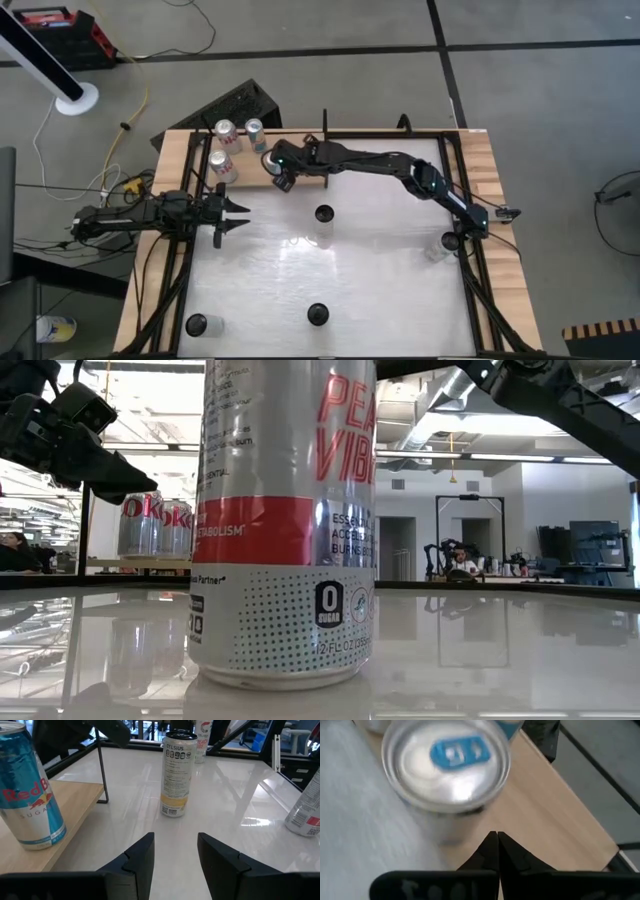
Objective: Place canned beverage on shelf
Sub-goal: Put the blue soda can aligned with the other blue soda can on the shelf
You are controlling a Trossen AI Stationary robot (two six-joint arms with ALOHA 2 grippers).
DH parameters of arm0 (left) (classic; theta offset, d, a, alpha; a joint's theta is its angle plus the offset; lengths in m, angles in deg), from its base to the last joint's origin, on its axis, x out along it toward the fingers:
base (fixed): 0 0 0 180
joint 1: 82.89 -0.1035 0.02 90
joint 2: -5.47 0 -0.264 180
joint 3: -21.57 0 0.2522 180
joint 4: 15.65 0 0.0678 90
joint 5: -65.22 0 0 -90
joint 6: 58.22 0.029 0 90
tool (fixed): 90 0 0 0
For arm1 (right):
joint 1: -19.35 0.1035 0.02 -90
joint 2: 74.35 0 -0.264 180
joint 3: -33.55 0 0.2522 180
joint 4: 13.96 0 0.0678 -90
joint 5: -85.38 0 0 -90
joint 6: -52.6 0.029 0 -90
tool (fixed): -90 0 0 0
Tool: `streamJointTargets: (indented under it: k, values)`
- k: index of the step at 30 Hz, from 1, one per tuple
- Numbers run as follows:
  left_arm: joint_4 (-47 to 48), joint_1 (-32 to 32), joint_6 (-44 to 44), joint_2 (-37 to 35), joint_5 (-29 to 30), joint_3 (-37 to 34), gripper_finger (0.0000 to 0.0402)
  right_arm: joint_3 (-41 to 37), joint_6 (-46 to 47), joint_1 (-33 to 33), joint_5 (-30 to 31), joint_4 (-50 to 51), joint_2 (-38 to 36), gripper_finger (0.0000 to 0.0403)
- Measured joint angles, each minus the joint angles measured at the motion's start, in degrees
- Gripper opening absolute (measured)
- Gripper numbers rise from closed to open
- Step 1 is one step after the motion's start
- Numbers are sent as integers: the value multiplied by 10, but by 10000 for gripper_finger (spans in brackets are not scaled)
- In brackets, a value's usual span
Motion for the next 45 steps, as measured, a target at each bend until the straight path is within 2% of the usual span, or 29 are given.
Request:
streamJointTargets:
  k: [17,22,45]
  values:
    - [0,0,0,0,0,0,135,0,-2,8,-18,-51,0,20]
    - [0,0,0,0,0,0,135,0,-3,1,-43,-80,5,20]
    - [0,0,0,0,0,0,135,0,-8,-8,-50,-149,5,20]
